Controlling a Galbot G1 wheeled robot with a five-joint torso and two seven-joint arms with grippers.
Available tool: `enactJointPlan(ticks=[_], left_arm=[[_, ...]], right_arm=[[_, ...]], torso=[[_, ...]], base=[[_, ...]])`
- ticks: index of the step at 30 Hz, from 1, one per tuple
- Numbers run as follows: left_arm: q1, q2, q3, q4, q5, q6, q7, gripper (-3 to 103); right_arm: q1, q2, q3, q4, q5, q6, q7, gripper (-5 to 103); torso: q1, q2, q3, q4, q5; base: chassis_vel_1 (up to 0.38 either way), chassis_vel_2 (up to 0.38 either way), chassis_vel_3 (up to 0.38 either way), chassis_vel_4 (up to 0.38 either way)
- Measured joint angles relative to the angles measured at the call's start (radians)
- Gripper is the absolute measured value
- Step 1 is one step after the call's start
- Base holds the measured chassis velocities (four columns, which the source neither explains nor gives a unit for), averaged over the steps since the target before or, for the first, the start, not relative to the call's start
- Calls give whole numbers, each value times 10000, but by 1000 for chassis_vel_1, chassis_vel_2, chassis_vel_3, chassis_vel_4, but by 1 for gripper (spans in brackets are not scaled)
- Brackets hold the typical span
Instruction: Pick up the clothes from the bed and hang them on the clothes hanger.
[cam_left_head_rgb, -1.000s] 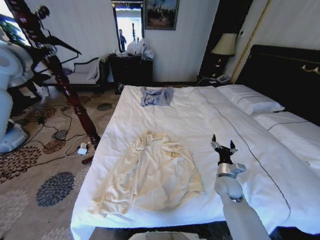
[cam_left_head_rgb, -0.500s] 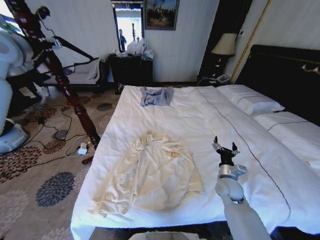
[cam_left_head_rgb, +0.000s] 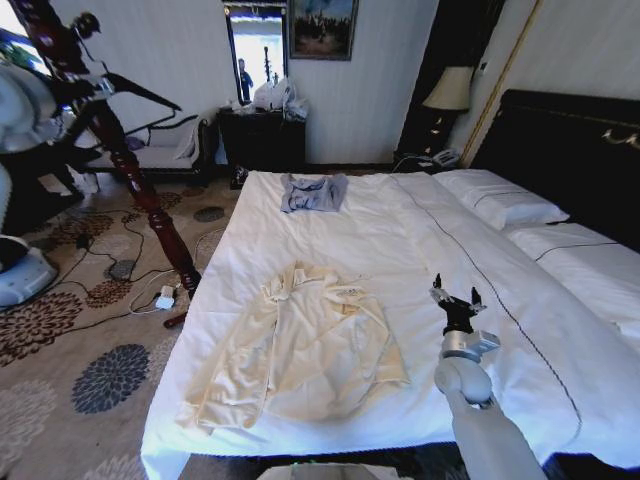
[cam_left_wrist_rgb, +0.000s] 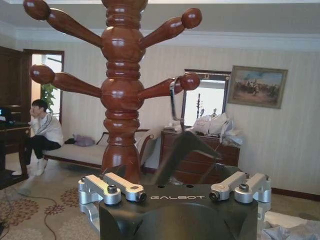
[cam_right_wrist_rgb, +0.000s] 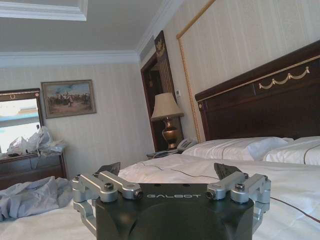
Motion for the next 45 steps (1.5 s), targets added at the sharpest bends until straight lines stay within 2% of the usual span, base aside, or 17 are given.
enactJointPlan(ticks=[4, 9, 14, 18, 28, 41, 42, 45], left_arm=[[381, 330, -350, 96, 158, -4, 757, 100], [853, 496, -563, 290, 434, -6, 1333, 100], [890, 245, -612, 715, 537, -9, 1377, 100], [858, 106, -612, 963, 654, -11, 1388, 100], [741, -12, -534, 948, 679, -19, 1394, 100], [131, -515, 222, 1834, 462, -22, 1397, 100], [61, -542, 288, 1888, 457, -22, 1396, 102], [-75, -616, 413, 2030, 454, -21, 1396, 100]], right_arm=[[0, 5, -15, 10, 4, 2, -2, 100], [-3, 7, -15, 8, 4, 4, -5, 100], [-34, 16, -19, 6, 0, 4, -7, 100], [-67, 13, 12, 0, 0, 4, -10, 100], [-81, 25, 52, -54, 0, 20, -15, 100], [-222, 62, 87, -64, -49, 110, -22, 100], [-236, 43, 111, -81, -48, 128, -22, 100], [-250, 19, 141, -103, -44, 144, -21, 100]], torso=[[0, -1, 0, 1, 0], [0, 0, 0, 3, -2], [1, 0, 0, -4, 2], [1, -1, 0, 1, 0], [1, 0, 0, 0, 2], [2, 0, 0, 0, 1], [1, 0, 0, 0, 1], [2, 0, 0, 0, 1]], base=[[0, 0, 0, 0], [0, 0, 0, 0], [0, 0, 0, 0], [0, 0, 0, 0], [0, 0, 0, 0], [0, 0, 0, 0], [0, 0, 0, 0], [0, 0, 0, 0]])
